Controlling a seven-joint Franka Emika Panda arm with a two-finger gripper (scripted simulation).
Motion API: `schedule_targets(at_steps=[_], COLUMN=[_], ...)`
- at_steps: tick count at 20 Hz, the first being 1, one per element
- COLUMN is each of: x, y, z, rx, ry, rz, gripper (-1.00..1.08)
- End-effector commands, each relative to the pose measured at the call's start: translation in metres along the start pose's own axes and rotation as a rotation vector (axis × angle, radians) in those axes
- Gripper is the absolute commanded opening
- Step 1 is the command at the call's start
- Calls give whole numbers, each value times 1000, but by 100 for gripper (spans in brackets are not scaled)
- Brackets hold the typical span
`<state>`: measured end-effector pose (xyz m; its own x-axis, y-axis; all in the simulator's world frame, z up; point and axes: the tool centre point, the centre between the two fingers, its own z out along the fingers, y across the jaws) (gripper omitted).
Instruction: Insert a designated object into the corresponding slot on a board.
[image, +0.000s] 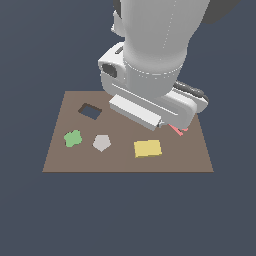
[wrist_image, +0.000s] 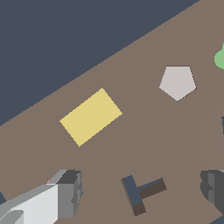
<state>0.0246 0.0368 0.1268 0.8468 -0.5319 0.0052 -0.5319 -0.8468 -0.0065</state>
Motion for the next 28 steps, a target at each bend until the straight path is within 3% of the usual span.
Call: schedule_targets(at_steps=[1, 16, 28], x=[1, 21, 36], y=[-6, -39, -48], z=[8, 53, 73], rx=[-1, -6, -8], ry=[0, 0, -1], rz=[92, 623, 867], gripper=[100, 100, 100])
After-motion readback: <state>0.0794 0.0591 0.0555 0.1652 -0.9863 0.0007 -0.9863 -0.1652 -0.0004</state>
